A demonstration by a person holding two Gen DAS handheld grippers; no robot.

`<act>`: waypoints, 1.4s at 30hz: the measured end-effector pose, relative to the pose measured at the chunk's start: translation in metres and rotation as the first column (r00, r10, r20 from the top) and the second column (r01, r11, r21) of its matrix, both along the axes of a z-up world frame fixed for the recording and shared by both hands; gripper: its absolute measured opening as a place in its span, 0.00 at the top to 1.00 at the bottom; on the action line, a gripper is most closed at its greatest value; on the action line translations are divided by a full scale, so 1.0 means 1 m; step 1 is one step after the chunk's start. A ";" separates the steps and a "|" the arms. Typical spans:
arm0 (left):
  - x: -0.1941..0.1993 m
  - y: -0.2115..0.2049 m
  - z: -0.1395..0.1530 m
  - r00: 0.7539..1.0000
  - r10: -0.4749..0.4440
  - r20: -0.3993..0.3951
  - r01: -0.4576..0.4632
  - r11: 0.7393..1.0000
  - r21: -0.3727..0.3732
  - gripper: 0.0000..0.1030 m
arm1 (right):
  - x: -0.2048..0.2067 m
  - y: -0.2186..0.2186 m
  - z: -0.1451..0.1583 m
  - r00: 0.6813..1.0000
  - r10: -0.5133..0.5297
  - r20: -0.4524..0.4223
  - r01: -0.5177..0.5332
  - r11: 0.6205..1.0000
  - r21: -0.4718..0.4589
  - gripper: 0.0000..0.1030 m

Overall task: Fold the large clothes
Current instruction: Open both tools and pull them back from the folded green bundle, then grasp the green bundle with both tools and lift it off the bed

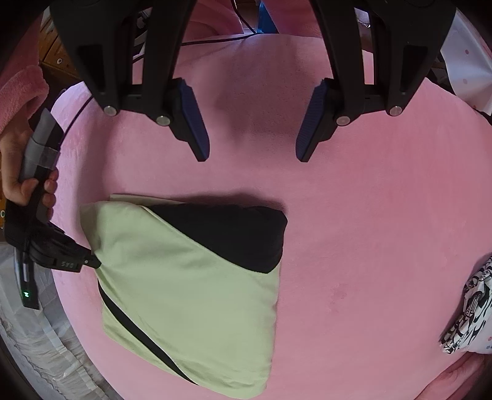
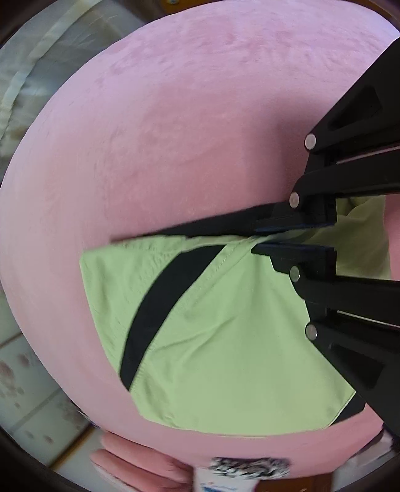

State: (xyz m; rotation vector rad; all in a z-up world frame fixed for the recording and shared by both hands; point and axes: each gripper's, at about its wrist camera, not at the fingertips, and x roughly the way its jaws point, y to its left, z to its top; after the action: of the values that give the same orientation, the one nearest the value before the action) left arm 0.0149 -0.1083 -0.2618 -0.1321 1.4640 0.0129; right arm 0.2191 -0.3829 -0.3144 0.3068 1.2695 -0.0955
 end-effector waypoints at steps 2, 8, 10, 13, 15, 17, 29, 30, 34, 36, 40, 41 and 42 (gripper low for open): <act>0.000 0.001 0.002 1.000 -0.002 0.009 0.002 1.000 0.008 0.47 | -0.009 -0.005 0.010 1.000 -0.018 0.020 0.018 0.999 0.027 0.77; 0.004 -0.006 0.017 0.998 -0.023 0.063 0.022 1.000 0.021 0.47 | -0.050 -0.002 0.038 1.000 0.012 0.012 -0.014 0.990 0.141 0.73; 0.006 -0.010 0.024 0.997 -0.030 0.077 0.028 0.999 0.031 0.47 | -0.064 0.009 0.048 0.999 0.046 0.019 -0.048 0.988 0.148 0.64; 0.010 -0.014 0.034 0.995 -0.030 0.098 0.028 0.999 0.016 0.47 | -0.092 0.021 0.067 0.994 0.104 0.022 -0.105 0.988 0.116 0.61; 0.013 -0.017 0.042 0.993 -0.028 0.114 0.026 0.999 0.018 0.47 | -0.106 0.032 0.076 0.989 0.147 0.006 -0.147 0.985 0.086 0.53; 0.016 -0.020 0.050 0.991 -0.033 0.131 0.028 0.999 0.036 0.46 | -0.113 0.043 0.084 0.983 0.181 0.003 -0.181 0.981 0.068 0.32; 0.022 -0.032 0.083 0.981 -0.068 0.182 0.042 0.989 0.141 0.22 | -0.125 0.064 0.126 0.969 0.247 -0.002 -0.247 0.969 -0.022 0.05; 0.022 -0.033 0.085 0.981 -0.070 0.181 0.045 0.989 0.140 0.22 | -0.124 0.062 0.128 0.971 0.241 -0.002 -0.241 0.970 -0.018 0.04; 0.024 -0.033 0.086 0.980 -0.073 0.185 0.048 0.989 0.137 0.22 | -0.122 0.058 0.134 0.968 0.250 0.017 -0.248 0.967 -0.064 0.04; 0.025 -0.033 0.083 0.982 -0.072 0.176 0.049 0.990 0.133 0.22 | -0.122 0.057 0.132 0.968 0.251 0.016 -0.250 0.966 -0.065 0.04; 0.029 -0.029 0.068 0.990 -0.047 0.131 0.035 0.995 0.091 0.22 | -0.120 0.047 0.117 0.977 0.213 -0.022 -0.214 0.977 -0.021 0.04; 0.031 -0.027 0.062 0.993 -0.034 0.115 0.025 0.997 0.077 0.22 | -0.120 0.045 0.112 0.977 0.212 -0.036 -0.213 0.976 -0.031 0.04; 0.032 -0.024 0.056 0.995 -0.021 0.099 0.015 0.998 0.061 0.22 | -0.118 0.043 0.105 0.975 0.217 -0.050 -0.219 0.975 -0.041 0.04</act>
State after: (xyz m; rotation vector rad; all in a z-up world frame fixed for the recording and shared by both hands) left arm 0.0473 -0.1326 -0.2053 -0.0698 1.3634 0.0356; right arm 0.1014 -0.3394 -0.2094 0.1242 1.3364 0.0563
